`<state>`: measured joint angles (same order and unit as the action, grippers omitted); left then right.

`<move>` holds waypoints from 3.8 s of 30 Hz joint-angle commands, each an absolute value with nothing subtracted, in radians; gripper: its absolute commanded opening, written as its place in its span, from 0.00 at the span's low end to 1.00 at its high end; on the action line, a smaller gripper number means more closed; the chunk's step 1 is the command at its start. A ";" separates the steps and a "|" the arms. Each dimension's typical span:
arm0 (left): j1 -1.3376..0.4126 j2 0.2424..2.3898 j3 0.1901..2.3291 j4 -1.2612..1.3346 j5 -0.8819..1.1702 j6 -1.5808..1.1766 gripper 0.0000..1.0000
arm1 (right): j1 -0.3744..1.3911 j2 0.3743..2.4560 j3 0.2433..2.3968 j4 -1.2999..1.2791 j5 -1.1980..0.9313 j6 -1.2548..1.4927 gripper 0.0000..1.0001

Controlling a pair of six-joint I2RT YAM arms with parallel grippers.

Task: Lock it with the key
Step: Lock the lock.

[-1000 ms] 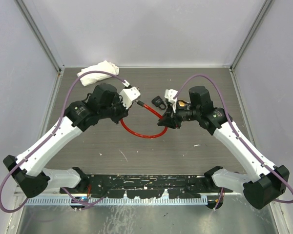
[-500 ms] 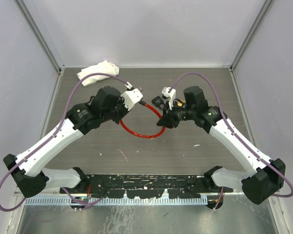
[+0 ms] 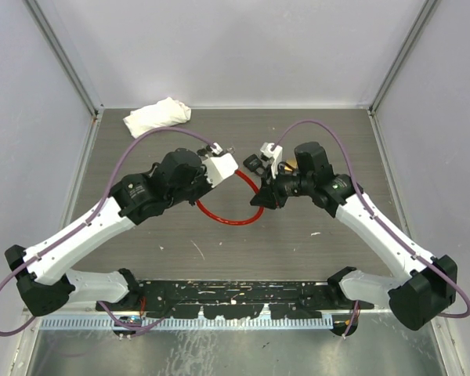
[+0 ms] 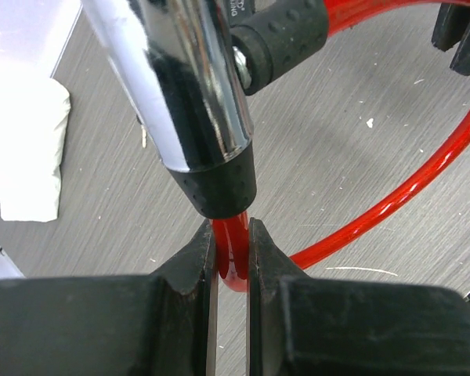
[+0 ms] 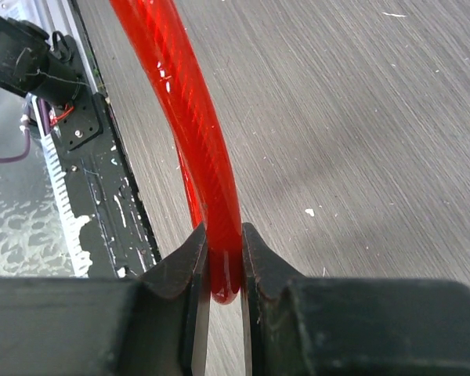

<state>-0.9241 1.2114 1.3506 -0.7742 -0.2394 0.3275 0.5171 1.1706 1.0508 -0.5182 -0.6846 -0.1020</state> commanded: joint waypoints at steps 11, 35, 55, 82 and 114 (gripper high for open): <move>-0.976 1.394 1.333 -0.752 -0.013 0.482 0.00 | 0.525 1.061 0.511 0.312 -0.777 -0.361 0.01; -1.087 1.545 1.198 -0.569 -0.324 0.609 0.00 | 0.438 1.282 0.459 0.431 -0.916 -0.374 0.36; -1.098 1.543 1.233 -0.612 -0.343 0.586 0.00 | 0.232 1.055 0.512 -0.180 -1.027 -0.749 0.61; -1.109 1.380 1.085 -0.545 -0.244 0.648 0.00 | -0.022 1.110 1.115 -0.808 -1.237 -0.091 0.59; -1.114 1.429 1.124 -0.561 -0.235 0.619 0.00 | 0.321 1.159 1.066 -0.699 -0.865 0.169 0.36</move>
<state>-1.1110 1.4109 1.1030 -0.5392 -0.2550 0.6220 0.3031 1.1572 1.0584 -0.7330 -0.8886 0.1844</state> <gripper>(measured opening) 0.120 0.384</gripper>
